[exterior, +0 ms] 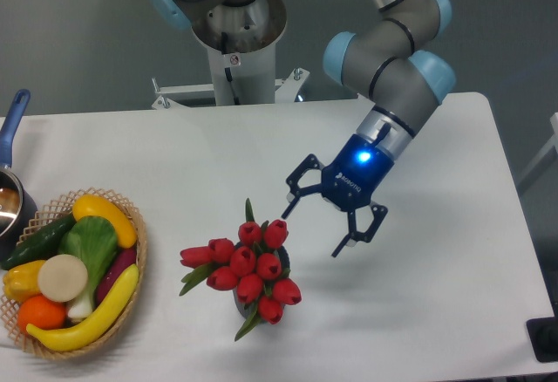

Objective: Insert the flowers into the vase

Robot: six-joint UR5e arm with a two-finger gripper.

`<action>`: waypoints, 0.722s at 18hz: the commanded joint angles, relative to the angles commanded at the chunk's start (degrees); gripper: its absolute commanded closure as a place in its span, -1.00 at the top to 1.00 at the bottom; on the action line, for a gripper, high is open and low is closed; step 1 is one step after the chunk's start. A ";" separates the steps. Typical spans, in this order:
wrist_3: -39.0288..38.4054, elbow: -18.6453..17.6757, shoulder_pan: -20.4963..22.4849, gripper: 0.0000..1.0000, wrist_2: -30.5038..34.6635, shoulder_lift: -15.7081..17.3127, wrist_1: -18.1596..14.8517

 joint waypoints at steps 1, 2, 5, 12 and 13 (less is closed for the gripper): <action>0.00 -0.26 0.62 1.00 0.09 0.18 0.00; 0.00 -0.44 1.06 1.00 0.09 0.27 0.00; 0.00 -0.62 2.55 1.00 0.44 0.79 -0.09; 0.09 -0.62 5.28 1.00 4.72 2.46 -0.26; 0.09 -0.53 5.28 1.00 7.18 2.64 -0.26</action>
